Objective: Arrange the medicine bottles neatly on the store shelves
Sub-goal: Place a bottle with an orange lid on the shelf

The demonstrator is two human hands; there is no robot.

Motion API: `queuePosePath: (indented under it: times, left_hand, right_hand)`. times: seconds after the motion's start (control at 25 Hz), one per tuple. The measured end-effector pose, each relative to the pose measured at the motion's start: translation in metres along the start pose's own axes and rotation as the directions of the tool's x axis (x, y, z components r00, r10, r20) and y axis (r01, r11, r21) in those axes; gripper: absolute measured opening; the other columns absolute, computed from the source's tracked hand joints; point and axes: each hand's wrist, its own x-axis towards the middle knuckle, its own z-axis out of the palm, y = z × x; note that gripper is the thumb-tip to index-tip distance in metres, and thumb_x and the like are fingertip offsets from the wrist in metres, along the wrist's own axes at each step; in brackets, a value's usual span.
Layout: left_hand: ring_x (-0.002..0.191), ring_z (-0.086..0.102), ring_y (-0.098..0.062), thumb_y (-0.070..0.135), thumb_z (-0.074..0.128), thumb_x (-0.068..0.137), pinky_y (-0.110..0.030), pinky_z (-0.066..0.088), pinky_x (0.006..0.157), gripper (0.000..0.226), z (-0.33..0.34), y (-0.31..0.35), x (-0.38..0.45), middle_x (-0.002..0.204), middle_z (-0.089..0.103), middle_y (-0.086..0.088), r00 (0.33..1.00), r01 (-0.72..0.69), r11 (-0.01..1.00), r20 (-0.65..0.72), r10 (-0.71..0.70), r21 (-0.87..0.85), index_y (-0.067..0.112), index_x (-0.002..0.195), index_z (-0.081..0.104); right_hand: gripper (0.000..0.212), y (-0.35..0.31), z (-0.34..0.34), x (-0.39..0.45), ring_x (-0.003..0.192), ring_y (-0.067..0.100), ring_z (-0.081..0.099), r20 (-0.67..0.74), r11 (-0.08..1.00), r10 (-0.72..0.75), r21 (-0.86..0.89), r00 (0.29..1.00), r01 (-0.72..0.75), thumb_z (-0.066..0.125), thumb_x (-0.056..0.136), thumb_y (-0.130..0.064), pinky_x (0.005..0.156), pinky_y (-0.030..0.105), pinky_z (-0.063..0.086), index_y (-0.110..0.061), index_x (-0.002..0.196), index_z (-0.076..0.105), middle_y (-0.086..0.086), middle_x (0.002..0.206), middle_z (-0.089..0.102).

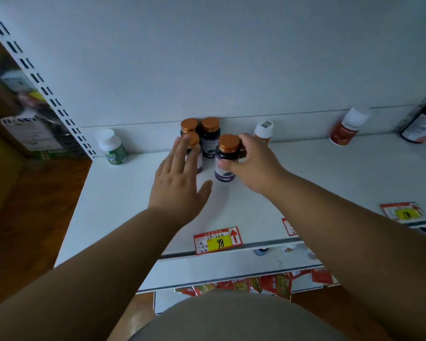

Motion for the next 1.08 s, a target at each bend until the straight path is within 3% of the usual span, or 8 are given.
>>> queuePosePath:
  times: [0.08, 0.16, 0.52, 0.6, 0.72, 0.8, 0.92, 1.08]
  left_hand:
    - [0.150, -0.011, -0.021, 0.054, 0.043, 0.094, -0.036, 0.001, 0.120, 0.084, 0.005, -0.002, 0.014, 0.164, -0.009, -0.007, 0.999, -0.004, 0.996, 0.040, 0.001, 0.085, 0.015, 0.157, 0.002]
    - [0.149, -0.015, -0.019, 0.052, 0.042, 0.096, -0.033, -0.004, 0.119, 0.085, 0.008, -0.004, 0.022, 0.164, -0.011, -0.006, 0.998, 0.005, 0.992, 0.054, -0.011, 0.125, 0.015, 0.156, -0.005]
    - [0.151, -0.007, -0.020, 0.047, 0.048, 0.093, -0.037, 0.008, 0.120, 0.085, 0.007, -0.009, 0.030, 0.165, 0.000, -0.003, 0.995, -0.005, 0.990, 0.104, -0.010, 0.141, 0.015, 0.156, -0.001]
    - [0.151, -0.008, -0.020, 0.047, 0.046, 0.094, -0.039, 0.009, 0.121, 0.085, 0.005, -0.010, 0.031, 0.165, -0.001, -0.003, 0.993, -0.019, 0.989, 0.119, 0.001, 0.145, 0.015, 0.156, -0.002]
    - [0.151, -0.009, -0.020, 0.049, 0.046, 0.094, -0.037, 0.004, 0.121, 0.086, 0.001, -0.014, 0.028, 0.165, -0.004, -0.005, 0.993, -0.044, 0.993, 0.118, 0.030, 0.113, 0.015, 0.156, -0.004]
    - [0.151, -0.002, -0.023, 0.046, 0.050, 0.092, -0.039, 0.007, 0.121, 0.087, -0.004, -0.016, 0.021, 0.164, 0.001, -0.008, 0.995, -0.079, 0.995, 0.063, 0.075, 0.064, 0.013, 0.156, 0.001]
    - [0.146, 0.024, -0.032, 0.037, 0.060, 0.089, -0.044, 0.019, 0.117, 0.082, -0.014, -0.012, 0.001, 0.159, 0.025, -0.013, 0.985, -0.167, 0.985, -0.056, 0.165, -0.035, 0.010, 0.154, 0.018]
    - [0.138, 0.037, -0.032, 0.036, 0.060, 0.088, -0.043, 0.026, 0.114, 0.074, -0.018, 0.007, -0.039, 0.152, 0.038, -0.013, 0.977, -0.211, 0.974, -0.050, 0.207, -0.082, 0.010, 0.150, 0.030]
  right_hand:
    - [0.045, 0.004, 0.007, 0.019, 0.102, 0.018, 0.058, 0.016, 0.997, -0.027, -0.068, 1.000, 0.028, 0.077, 0.083, -0.034, 0.085, 0.034, 0.046, -0.021, 0.119, 0.056, -0.002, 0.113, 0.064]
    - [0.042, 0.009, 0.017, 0.032, 0.100, 0.025, 0.061, -0.008, 0.987, -0.063, -0.147, 0.998, 0.061, 0.079, 0.080, -0.033, 0.083, 0.038, 0.050, -0.017, 0.113, 0.058, 0.004, 0.110, 0.065]
    - [0.044, 0.006, 0.032, 0.049, 0.104, 0.029, 0.059, -0.047, 0.981, -0.091, -0.174, 0.995, 0.081, 0.075, 0.084, -0.024, 0.074, 0.030, 0.037, -0.010, 0.117, 0.051, 0.010, 0.116, 0.060]
    - [0.048, 0.004, 0.035, 0.047, 0.110, 0.030, 0.058, -0.056, 0.978, -0.057, -0.202, 0.997, 0.044, 0.074, 0.085, -0.025, 0.076, 0.031, 0.037, -0.010, 0.124, 0.048, 0.011, 0.122, 0.058]
    - [0.072, -0.002, 0.035, 0.027, 0.127, 0.031, 0.049, -0.085, 0.973, 0.006, -0.229, 0.996, -0.026, 0.074, 0.086, -0.026, 0.095, 0.036, 0.042, -0.010, 0.143, 0.034, 0.014, 0.141, 0.047]
    - [0.076, -0.006, 0.035, 0.008, 0.130, 0.029, 0.047, -0.142, 0.966, 0.026, -0.251, 0.990, -0.061, 0.074, 0.086, -0.028, 0.101, 0.034, 0.040, -0.011, 0.147, 0.030, 0.013, 0.144, 0.043]
    - [0.067, -0.014, 0.036, -0.029, 0.128, 0.028, 0.047, -0.181, 0.952, -0.008, -0.302, 0.984, -0.048, 0.072, 0.088, -0.029, 0.102, 0.033, 0.040, -0.012, 0.143, 0.037, 0.012, 0.141, 0.046]
    - [0.054, -0.026, 0.033, -0.078, 0.122, 0.028, 0.050, -0.222, 0.922, -0.091, -0.387, 0.971, -0.002, 0.067, 0.091, -0.031, 0.100, 0.040, 0.045, -0.012, 0.137, 0.046, 0.012, 0.137, 0.048]
